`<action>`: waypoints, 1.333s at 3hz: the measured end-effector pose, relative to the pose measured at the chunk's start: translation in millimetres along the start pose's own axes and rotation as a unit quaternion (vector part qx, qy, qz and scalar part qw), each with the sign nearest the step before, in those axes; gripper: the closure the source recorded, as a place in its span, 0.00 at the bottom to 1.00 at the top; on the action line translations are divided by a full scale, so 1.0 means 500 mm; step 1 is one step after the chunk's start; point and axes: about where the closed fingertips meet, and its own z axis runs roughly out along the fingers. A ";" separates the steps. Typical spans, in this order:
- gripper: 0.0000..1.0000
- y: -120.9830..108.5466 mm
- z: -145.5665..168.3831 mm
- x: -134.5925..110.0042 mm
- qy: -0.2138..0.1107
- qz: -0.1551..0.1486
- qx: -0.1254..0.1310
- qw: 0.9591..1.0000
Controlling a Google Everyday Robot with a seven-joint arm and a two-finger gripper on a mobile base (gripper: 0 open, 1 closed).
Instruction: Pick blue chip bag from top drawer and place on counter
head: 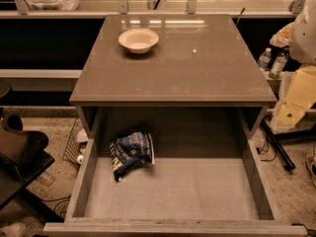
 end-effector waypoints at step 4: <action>0.00 0.082 0.209 -0.081 -0.217 -0.060 0.027 0.974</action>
Offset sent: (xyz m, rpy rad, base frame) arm 0.0208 0.0704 -0.0920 0.3977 -0.2558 0.2694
